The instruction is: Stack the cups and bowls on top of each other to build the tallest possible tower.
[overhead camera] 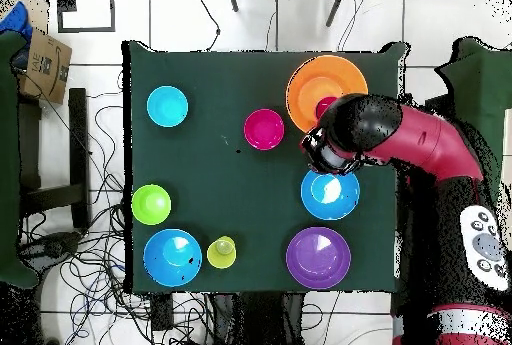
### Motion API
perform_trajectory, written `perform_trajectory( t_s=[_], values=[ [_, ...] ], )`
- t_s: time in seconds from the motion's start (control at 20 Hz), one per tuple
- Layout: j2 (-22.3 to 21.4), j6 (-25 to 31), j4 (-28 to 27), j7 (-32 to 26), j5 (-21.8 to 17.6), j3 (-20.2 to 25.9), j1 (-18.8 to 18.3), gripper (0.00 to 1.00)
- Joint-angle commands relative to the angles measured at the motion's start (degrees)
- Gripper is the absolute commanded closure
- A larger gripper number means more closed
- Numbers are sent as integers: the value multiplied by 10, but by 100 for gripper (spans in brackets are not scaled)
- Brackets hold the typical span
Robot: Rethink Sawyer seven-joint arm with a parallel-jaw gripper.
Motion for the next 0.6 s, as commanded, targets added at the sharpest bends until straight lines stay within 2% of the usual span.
perform_trajectory(
  t_s=[0.05, 0.25, 0.5, 0.6],
  values=[
    [8, 85, -59, -42, -136, -41, 62, 0],
    [13, 82, -58, -39, -133, -41, 62, 0],
    [20, -18, 8, -19, -124, -37, 50, 0],
    [22, -31, 15, -19, -122, -36, 47, 0]
  ],
)
